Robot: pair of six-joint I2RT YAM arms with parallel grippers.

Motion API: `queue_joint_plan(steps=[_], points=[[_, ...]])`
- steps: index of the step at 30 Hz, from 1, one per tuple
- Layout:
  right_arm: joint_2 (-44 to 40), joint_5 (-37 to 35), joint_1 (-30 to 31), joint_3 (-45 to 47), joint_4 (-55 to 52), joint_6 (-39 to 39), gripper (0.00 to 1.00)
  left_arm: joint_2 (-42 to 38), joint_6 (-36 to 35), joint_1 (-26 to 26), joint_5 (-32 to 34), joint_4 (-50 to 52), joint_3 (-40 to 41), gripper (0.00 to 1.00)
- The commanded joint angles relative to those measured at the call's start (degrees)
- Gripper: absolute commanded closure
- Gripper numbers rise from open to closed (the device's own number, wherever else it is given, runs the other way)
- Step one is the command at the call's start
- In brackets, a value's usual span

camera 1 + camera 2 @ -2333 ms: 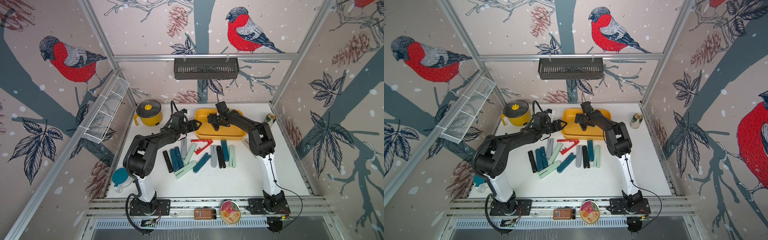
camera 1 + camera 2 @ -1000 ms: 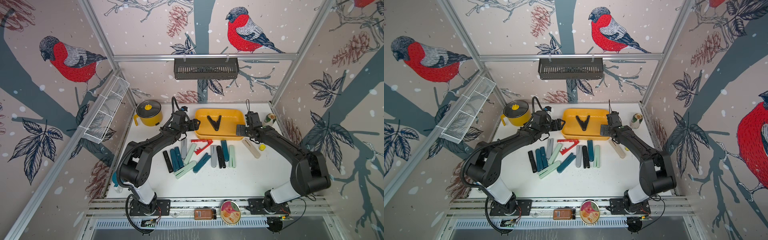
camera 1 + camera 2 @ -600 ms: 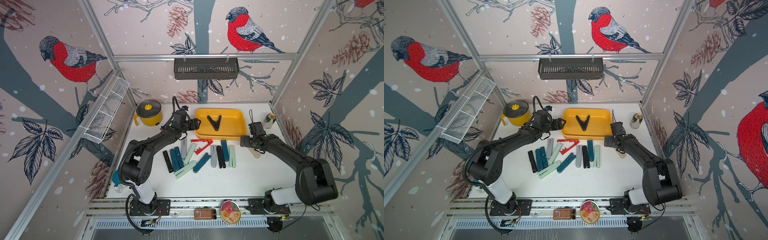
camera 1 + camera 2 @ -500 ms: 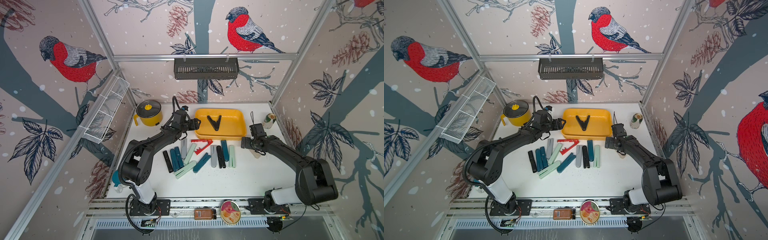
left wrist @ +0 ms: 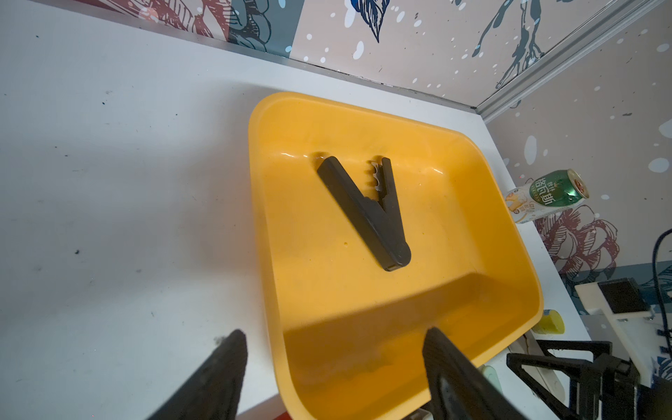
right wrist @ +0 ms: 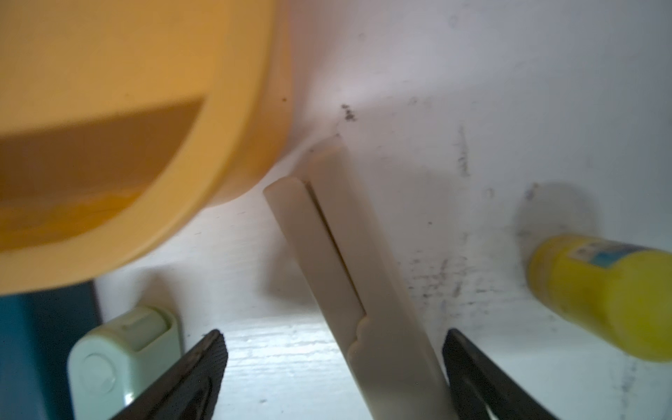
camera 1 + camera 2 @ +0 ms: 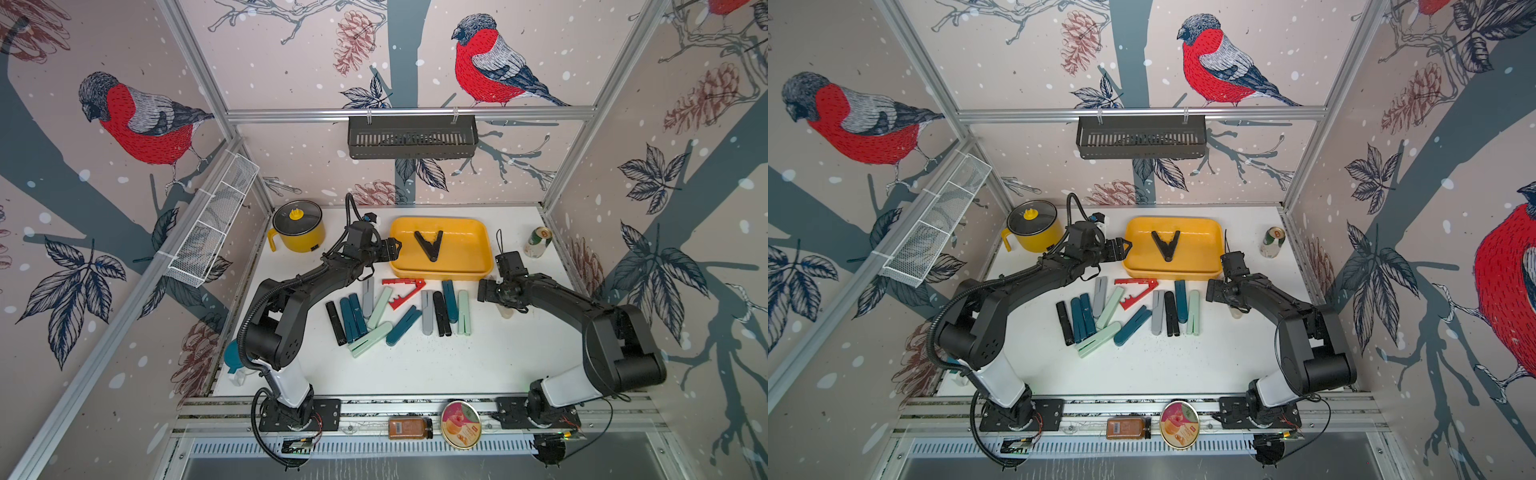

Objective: Put the pruning pliers into the storage box
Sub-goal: Pick up the pruning pliers from the center of the board.

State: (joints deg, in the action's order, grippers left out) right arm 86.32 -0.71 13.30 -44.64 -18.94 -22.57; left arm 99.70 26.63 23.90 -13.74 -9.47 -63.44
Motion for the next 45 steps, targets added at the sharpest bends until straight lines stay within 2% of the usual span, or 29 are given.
queue_joint_plan(steps=[1, 10, 14, 22, 36, 45], points=[[0.13, 0.57, 1.08, 0.41, 0.31, -1.32, 0.11, 0.4, -0.24, 0.0, -0.92, 0.51, -0.18, 0.23], [3.28, -5.17, 0.41, -0.27, 1.21, -3.86, 0.28, 0.6, -0.14, -0.01, -1.28, 0.46, -0.12, 0.23], [4.32, -4.39, 0.18, -1.2, 2.98, -3.83, 0.32, 0.61, -0.11, -0.08, -1.25, 0.62, -0.11, 0.23], [3.35, -4.84, 0.24, 0.15, 2.64, -3.22, 0.51, 0.52, -0.12, -0.43, -1.0, 0.86, -0.09, 0.23], [-1.56, -3.77, 0.15, 1.07, 1.8, -4.09, 0.65, 0.58, 0.27, -0.61, -1.73, 0.47, 0.03, 0.23], [-4.76, -2.96, 0.18, 1.43, -0.61, -4.83, 0.68, 0.54, 0.57, -0.61, -2.41, 0.2, -0.19, 0.23]])
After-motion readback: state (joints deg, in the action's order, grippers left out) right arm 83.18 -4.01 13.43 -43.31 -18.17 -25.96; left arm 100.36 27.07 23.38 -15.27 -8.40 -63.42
